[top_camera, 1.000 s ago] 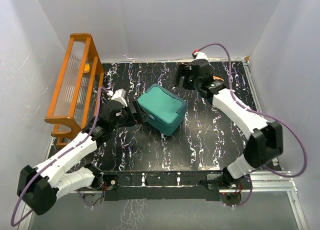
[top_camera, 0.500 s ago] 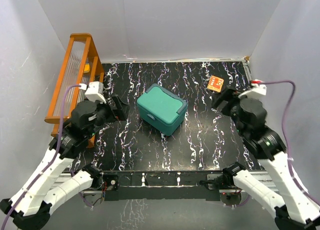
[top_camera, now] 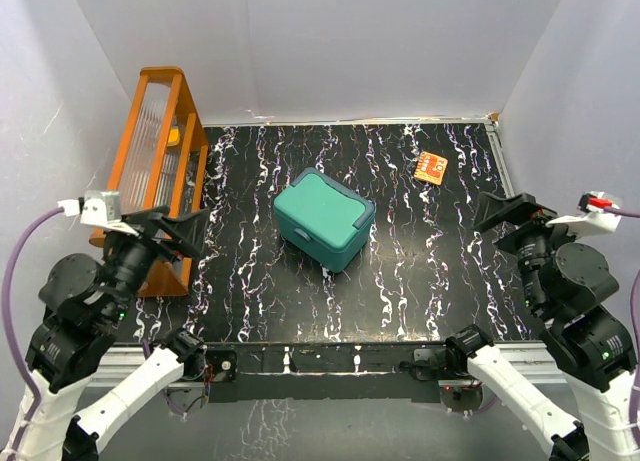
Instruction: Organize the medicine kit
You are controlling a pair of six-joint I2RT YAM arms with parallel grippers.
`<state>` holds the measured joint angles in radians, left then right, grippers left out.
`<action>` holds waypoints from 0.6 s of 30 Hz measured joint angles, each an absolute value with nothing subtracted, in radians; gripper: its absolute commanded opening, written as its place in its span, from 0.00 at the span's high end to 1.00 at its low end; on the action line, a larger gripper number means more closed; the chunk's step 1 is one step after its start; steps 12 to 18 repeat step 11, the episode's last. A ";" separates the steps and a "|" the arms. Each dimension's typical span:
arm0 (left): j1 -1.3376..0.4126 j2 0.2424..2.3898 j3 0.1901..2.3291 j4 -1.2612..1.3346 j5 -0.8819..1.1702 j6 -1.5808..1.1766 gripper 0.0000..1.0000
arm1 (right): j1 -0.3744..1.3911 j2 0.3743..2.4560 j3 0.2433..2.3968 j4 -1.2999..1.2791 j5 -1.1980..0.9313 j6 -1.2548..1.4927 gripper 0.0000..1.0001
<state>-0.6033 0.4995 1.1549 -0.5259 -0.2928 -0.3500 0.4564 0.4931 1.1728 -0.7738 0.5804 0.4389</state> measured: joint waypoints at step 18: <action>-0.603 0.453 1.171 -0.543 -0.311 -0.311 0.01 | 0.456 0.464 1.220 -0.814 0.632 0.396 0.02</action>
